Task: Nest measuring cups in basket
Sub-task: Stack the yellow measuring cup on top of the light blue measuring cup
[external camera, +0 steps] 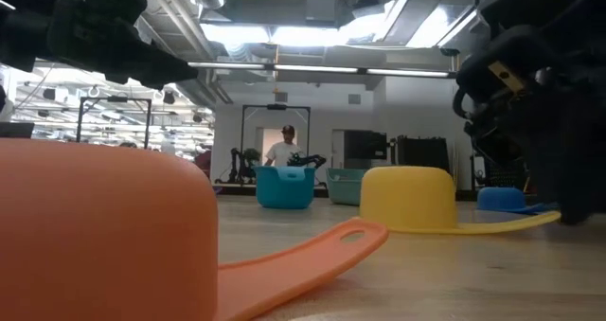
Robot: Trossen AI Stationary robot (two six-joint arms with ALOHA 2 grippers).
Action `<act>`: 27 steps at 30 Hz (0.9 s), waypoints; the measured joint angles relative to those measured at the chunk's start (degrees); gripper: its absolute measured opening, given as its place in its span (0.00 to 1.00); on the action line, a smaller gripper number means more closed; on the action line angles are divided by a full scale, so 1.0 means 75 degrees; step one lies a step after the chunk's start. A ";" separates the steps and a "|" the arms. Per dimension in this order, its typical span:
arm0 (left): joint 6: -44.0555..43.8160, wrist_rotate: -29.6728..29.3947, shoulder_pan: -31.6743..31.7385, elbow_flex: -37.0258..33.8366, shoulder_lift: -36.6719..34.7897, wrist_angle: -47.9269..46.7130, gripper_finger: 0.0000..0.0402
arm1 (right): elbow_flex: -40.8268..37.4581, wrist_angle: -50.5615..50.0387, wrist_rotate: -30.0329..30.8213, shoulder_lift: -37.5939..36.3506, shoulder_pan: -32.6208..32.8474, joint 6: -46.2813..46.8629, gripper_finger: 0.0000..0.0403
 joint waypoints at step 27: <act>0.0000 0.0000 0.0000 0.0000 0.0000 -0.0047 0.34 | 0.0016 0.1344 0.0060 0.1052 -0.0021 0.0042 0.29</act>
